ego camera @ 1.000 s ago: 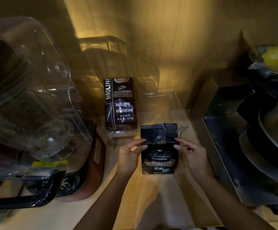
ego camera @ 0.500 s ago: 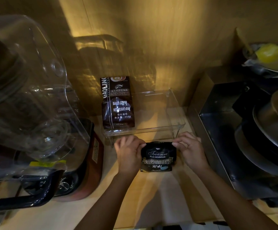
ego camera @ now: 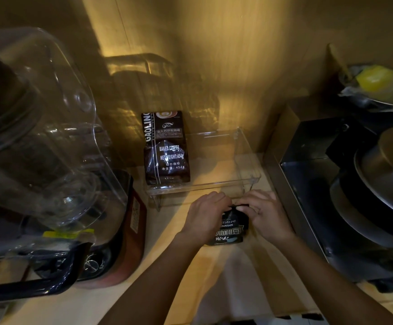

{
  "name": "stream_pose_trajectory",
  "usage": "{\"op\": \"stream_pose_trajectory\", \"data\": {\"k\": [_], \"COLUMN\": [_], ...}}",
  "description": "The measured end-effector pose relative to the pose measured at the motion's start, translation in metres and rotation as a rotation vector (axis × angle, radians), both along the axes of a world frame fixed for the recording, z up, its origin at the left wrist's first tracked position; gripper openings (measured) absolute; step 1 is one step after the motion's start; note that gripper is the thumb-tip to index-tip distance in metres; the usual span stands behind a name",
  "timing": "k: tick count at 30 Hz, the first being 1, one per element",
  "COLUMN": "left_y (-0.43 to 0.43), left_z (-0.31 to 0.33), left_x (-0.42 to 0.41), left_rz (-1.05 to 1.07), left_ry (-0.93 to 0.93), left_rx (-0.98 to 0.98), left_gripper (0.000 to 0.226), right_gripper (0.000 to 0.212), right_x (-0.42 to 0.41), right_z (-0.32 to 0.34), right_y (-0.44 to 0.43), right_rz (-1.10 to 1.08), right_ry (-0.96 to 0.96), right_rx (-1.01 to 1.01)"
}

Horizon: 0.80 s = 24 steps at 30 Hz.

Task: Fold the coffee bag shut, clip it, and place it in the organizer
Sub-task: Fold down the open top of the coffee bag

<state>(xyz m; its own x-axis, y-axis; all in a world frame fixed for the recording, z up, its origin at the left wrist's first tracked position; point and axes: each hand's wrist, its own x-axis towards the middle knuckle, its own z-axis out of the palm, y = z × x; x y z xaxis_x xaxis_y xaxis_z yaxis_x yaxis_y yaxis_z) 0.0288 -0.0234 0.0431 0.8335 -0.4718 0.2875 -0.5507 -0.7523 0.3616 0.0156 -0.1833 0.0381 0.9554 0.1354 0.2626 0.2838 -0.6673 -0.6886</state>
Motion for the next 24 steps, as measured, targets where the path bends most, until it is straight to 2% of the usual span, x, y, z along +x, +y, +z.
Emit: {"op": "stream_pose_trajectory", "data": {"k": [6,14,16,19,22,24], "left_y": [0.002,0.006,0.005,0.003,0.001,0.003], "left_z": [-0.002,0.001,0.001,0.000,-0.002,-0.002], "left_x": [0.000,0.000,0.001,0.001,0.000,0.001], "left_rz": [0.003,0.011,0.018,0.019,0.007,0.020], "left_ry": [0.059,0.073,0.068,0.043,0.034,0.033], "left_rx": [-0.058,-0.103,-0.112,-0.088,-0.052,-0.053], "left_gripper": [0.006,0.009,0.008,0.008,0.008,0.010], "right_gripper": [0.009,0.040,0.036,0.013,0.010,0.016], "right_x": [0.000,0.003,0.003,0.003,0.003,0.005], "right_z": [0.001,-0.004,-0.003,-0.004,-0.006,-0.007], "right_y": [0.014,0.004,0.004,0.010,0.009,0.004], "right_rz": [0.051,-0.007,0.009,0.054,0.021,-0.020], "right_ry": [-0.148,-0.198,-0.194,-0.216,-0.220,-0.216], "right_rx": [-0.213,-0.248,-0.231,-0.262,-0.278,-0.328]}}
